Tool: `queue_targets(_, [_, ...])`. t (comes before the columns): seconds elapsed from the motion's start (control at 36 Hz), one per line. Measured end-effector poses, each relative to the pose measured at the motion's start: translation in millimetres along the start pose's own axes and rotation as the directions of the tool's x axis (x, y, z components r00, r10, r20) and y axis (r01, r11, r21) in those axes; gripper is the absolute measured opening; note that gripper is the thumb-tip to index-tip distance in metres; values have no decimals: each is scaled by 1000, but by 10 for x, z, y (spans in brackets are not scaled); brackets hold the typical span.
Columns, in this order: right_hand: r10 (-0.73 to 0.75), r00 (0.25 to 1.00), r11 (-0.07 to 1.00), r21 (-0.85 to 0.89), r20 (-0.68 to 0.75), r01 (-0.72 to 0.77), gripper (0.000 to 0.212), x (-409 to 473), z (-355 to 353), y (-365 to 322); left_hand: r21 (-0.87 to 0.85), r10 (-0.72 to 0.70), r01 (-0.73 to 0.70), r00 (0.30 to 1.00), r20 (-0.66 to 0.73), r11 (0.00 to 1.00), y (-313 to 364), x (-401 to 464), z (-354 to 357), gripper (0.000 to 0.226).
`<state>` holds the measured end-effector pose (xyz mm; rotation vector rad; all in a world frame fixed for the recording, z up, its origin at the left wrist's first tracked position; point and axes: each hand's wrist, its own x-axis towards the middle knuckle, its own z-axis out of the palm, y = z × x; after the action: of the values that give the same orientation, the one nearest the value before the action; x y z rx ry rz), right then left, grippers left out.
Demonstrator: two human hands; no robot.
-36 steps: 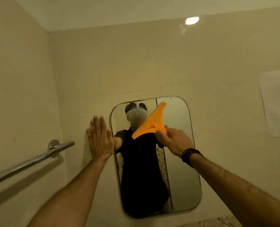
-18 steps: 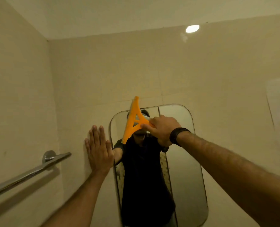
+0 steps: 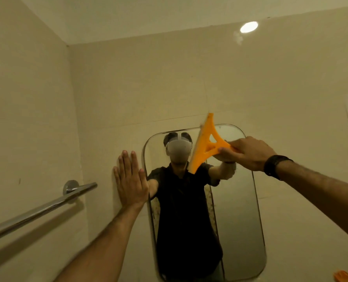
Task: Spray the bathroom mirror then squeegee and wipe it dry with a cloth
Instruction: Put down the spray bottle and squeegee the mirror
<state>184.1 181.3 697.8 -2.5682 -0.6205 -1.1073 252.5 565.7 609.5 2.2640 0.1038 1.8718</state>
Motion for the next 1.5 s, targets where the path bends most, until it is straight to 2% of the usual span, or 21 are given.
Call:
queue_targets(0.11, [-89, 995, 987, 131, -51, 95, 65, 189, -3, -449, 6, 3, -3, 1000, -1, 1000, 1, -4, -3, 63])
queue_targets(0.22, [-100, 995, 994, 47, -10, 101, 57, 422, 119, -774, -2, 21, -21, 1000, -9, 1000, -35, -19, -27, 63])
queue_targets(0.36, [1, 998, 1000, -20, 68, 1, 60, 401, 290, -555, -31, 72, -72, 997, 7, 997, -112, -81, -49, 64])
queue_targets(0.58, [144, 989, 978, 148, 25, -146, 52, -167, 352, 279, -37, 61, -61, 998, 8, 997, -81, -102, -34, 65])
queue_targets(0.78, [327, 945, 878, 365, 18, -311, 79, -730, 713, 494, -44, 20, -20, 1000, -10, 999, -58, -200, 14, 61])
queue_targets(0.92, [396, 918, 793, 507, -7, -338, 91, -887, 933, 411, -29, 25, -25, 1000, 3, 999, -79, -222, 25, 64])
queue_targets(1.0, [418, 905, 764, 570, -79, -303, 79, -829, 860, 325, -24, 33, -33, 999, 3, 999, -95, -226, 21, 66])
queue_targets(1.11, [470, 870, 658, 716, -147, -235, 69, -569, 646, 221, -35, 28, -28, 1000, 6, 999, -87, -232, 31, 67])
queue_targets(1.19, [501, 846, 656, 719, -185, -231, 51, -286, 478, 138, -31, 29, -29, 1000, 6, 999, -109, -236, 38, 66])
queue_targets(1.33, [507, 856, 671, 669, -100, -319, 53, -89, 438, 89, -34, 33, -33, 999, 3, 999, -122, -234, 59, 64])
queue_targets(1.5, [508, 862, 618, 700, -7, -358, 58, -366, 748, 100, -24, 30, -31, 1000, -3, 999, -146, -200, 114, 64])
